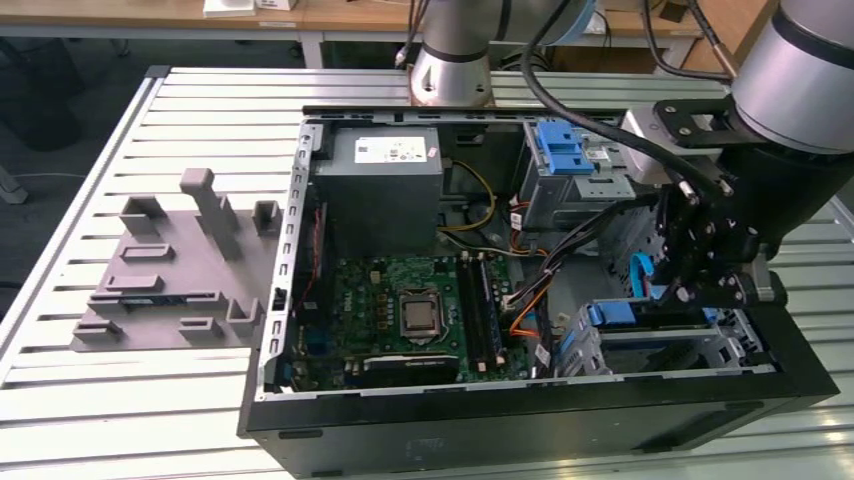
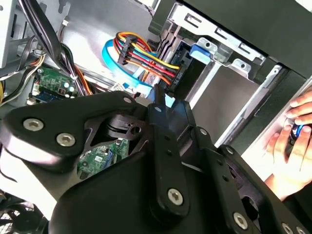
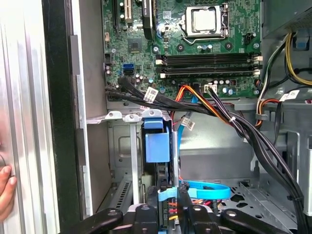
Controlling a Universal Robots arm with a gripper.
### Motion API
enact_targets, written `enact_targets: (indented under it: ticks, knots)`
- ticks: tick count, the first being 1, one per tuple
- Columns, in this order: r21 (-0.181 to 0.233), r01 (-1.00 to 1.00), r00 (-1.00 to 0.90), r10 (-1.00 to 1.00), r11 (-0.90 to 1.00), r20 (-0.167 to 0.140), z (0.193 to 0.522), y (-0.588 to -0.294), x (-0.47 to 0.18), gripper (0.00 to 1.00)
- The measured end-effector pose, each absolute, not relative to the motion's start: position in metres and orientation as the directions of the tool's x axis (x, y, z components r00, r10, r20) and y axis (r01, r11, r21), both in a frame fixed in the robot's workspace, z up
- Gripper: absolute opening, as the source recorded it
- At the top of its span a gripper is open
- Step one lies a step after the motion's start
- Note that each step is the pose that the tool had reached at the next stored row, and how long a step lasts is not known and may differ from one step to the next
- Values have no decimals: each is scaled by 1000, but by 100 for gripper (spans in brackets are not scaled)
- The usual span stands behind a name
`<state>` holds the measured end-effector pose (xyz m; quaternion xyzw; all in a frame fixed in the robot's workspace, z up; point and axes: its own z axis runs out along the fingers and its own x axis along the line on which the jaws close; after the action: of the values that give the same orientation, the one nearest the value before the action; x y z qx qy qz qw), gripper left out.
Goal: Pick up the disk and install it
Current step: 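Insert the second disk wire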
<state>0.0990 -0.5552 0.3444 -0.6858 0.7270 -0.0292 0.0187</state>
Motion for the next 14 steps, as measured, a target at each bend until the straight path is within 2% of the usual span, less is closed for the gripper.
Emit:
enact_targets:
  ticks: [2, 4, 5, 6, 14]
  knots:
    - [-68, -996, -59, -998, 58, 13, 346, -555, 99, 29]
    - [-68, -996, -59, -998, 58, 13, 347, -555, 99, 17]
    - [-68, -996, -59, -998, 58, 12, 347, -555, 99, 17]
    - [-68, -996, -59, -998, 58, 12, 347, -555, 99, 11]
    - [-68, -996, -59, -998, 58, 13, 347, -555, 99, 11]
